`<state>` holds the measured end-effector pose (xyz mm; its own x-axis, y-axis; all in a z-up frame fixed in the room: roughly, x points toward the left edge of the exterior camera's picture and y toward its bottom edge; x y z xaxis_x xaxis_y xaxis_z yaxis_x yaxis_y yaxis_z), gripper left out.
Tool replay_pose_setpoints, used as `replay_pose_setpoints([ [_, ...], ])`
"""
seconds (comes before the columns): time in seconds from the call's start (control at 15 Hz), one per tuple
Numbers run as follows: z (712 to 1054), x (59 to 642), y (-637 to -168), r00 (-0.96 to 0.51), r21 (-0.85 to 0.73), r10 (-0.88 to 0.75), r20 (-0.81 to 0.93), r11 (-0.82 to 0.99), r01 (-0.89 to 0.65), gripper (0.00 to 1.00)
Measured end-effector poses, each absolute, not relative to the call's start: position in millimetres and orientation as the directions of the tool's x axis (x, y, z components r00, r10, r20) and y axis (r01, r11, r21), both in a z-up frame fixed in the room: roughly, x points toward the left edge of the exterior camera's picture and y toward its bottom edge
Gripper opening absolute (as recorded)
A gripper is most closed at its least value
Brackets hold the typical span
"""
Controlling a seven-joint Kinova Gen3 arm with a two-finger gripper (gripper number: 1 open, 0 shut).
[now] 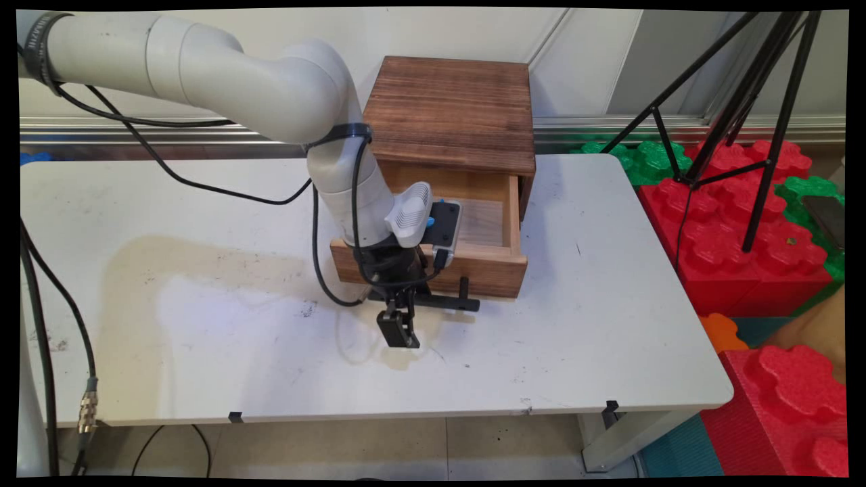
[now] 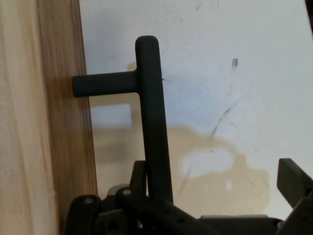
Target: Open the drawer
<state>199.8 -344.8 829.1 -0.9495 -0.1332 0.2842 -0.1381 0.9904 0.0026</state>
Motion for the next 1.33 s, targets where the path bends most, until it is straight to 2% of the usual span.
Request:
replay_pose_setpoints([
  [1.33, 830.2, 191.7, -308.7, -0.945, 0.011, -0.133, 0.299, 0.991, -0.136, 1.0],
])
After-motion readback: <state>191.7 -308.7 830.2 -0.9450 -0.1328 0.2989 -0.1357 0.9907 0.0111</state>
